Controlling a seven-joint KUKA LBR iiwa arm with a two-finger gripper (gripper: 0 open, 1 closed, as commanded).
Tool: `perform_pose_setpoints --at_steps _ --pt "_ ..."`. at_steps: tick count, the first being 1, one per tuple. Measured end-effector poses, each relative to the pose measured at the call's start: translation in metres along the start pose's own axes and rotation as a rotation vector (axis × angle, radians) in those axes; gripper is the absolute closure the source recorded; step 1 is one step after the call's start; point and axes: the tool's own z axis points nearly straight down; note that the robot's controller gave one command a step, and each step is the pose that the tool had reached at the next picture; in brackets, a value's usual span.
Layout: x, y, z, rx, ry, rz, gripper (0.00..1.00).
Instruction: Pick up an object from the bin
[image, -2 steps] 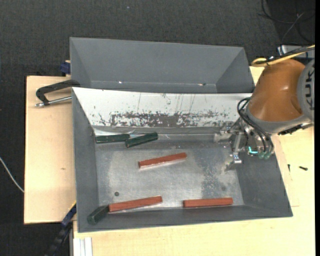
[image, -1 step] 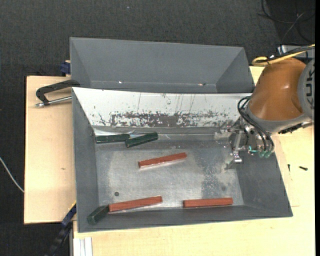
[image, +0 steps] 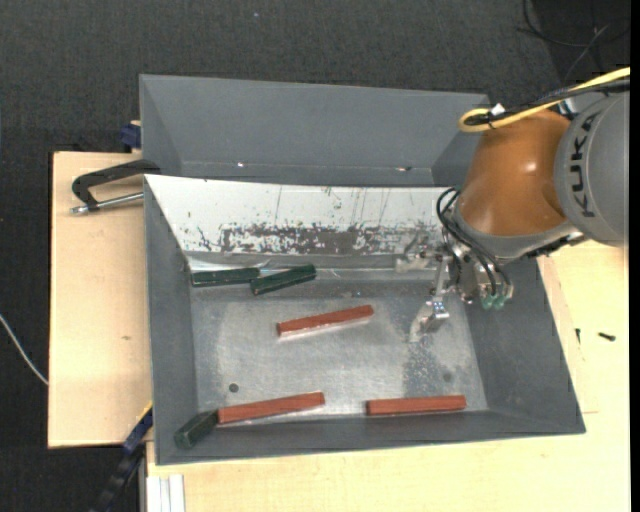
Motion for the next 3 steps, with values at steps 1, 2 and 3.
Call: perform_pose_setpoints --at_steps 1,2,3 --pt "0.026 0.064 0.060 -0.002 -0.001 -0.111 1.00" --pt "0.026 0.064 0.060 -0.002 -0.001 -0.112 1.00" --pt "0.036 0.076 -0.065 -0.002 -0.001 -0.107 1.00"
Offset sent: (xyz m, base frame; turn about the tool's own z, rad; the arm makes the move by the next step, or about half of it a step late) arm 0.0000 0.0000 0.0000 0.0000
